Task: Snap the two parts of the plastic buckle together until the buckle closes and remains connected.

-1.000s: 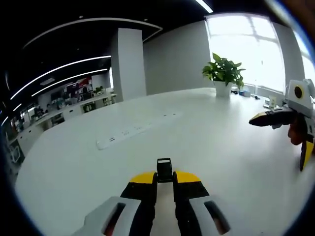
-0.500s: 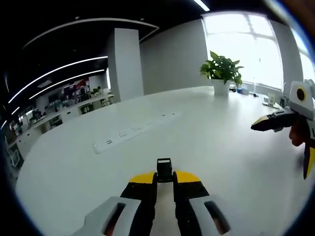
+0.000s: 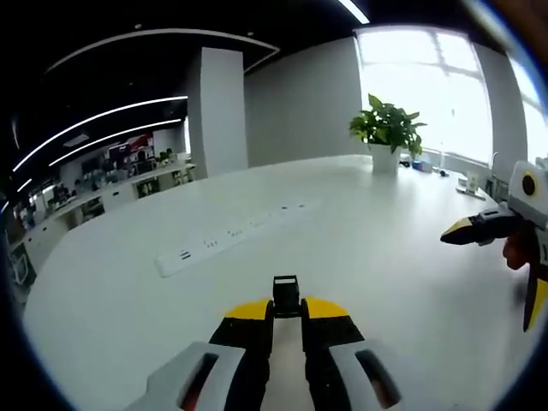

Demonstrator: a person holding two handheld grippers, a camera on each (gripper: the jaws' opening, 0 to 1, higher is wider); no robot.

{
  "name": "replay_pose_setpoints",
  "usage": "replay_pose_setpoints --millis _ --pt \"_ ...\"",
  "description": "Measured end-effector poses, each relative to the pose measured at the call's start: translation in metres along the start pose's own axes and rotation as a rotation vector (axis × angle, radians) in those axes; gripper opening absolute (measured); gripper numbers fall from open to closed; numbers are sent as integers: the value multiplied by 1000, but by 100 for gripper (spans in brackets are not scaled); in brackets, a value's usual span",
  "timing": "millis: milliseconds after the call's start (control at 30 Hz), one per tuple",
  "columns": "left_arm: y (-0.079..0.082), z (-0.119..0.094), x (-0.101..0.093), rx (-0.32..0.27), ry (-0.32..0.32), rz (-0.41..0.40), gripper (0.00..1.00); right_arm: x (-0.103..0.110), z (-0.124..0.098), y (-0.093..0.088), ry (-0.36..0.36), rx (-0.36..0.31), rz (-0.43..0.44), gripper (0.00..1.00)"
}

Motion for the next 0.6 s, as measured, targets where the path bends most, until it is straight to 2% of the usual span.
replay_pose_setpoints --millis 167,600 --pt "2 4 4 1 6 -3 11 4 1 1 5 1 -9 97" --pt "10 18 -1 11 -3 21 11 3 -3 -2 1 5 -7 96"
Point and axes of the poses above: the point that each gripper's makers call its tool centre point, and the gripper's own axes: z roughly forward along the fingers, x roughly to its left, y roughly out of its top, the point moved 9 cm from there along -z, roughly backward along the fingers, and after that the axes turned 4 degrees about x, right-handed, at the moved point
